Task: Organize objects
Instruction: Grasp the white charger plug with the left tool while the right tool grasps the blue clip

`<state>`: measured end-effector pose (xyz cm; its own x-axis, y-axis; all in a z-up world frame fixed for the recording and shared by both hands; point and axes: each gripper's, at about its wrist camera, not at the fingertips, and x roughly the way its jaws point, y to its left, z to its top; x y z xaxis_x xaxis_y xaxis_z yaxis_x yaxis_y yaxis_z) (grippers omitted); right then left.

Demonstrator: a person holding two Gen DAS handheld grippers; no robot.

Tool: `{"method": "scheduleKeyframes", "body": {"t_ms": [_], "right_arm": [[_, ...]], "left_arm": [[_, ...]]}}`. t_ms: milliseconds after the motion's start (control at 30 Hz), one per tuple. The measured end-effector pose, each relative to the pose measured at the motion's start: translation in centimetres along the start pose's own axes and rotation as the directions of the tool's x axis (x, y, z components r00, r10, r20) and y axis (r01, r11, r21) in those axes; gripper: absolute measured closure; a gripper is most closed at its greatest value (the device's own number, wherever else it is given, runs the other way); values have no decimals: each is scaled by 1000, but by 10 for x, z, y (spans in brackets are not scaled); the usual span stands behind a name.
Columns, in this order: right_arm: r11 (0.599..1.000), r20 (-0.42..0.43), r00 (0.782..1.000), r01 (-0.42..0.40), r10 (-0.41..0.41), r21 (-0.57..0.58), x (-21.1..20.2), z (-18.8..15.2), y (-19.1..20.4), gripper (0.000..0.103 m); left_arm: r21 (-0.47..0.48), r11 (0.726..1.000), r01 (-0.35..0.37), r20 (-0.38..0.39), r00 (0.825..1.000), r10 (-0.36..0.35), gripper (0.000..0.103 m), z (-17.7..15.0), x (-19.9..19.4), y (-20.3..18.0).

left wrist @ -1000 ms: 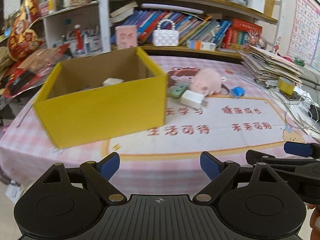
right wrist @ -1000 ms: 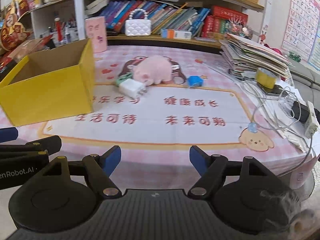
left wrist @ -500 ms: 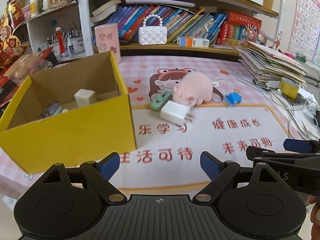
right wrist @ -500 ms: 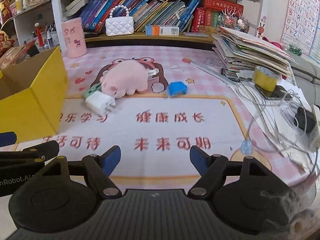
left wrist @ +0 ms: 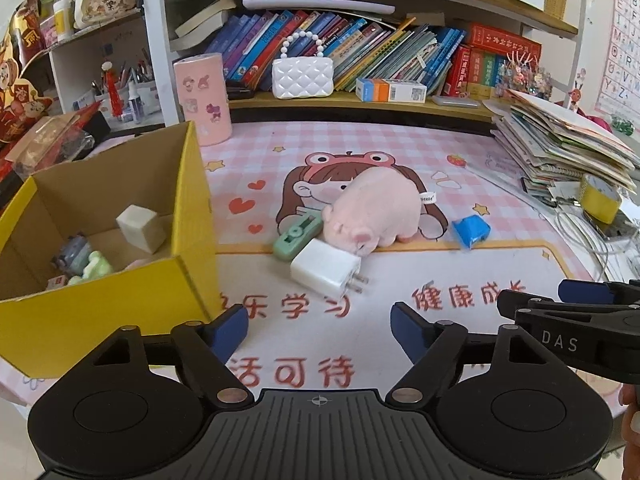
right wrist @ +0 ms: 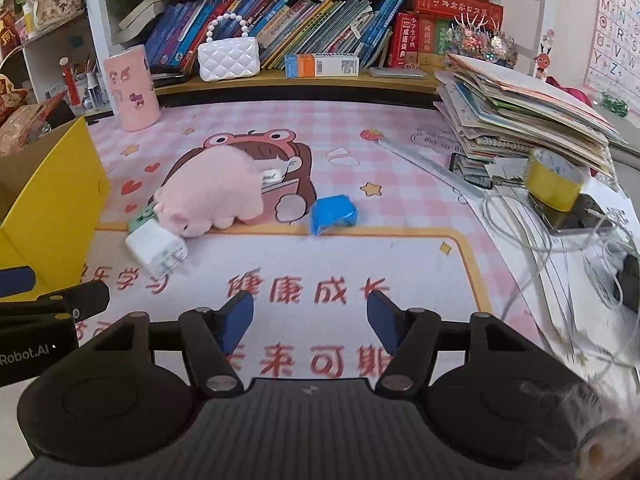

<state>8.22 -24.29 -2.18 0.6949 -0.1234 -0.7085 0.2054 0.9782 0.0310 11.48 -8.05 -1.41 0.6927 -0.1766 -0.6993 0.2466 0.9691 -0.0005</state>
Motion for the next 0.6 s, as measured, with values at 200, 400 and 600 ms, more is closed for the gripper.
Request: {"method": "scheduleKeyframes", "body": {"t_ms": [200,400,600], "right_arm": [[999,8,1000,-27,27,-25,21,14,-14,42],[997,8,999,-45,45,-61,50,28,-20,42],[994,-12,999,-46,45,-98,79,40,-25,42]], "left_arm": [[-17,999,-32,-4,999,32,36,13,21,-11],[-32,997,-66,-21,998,65,36,24,50,-22],[-59,992,-114,-68,992,110,36,32,83,-23]]}}
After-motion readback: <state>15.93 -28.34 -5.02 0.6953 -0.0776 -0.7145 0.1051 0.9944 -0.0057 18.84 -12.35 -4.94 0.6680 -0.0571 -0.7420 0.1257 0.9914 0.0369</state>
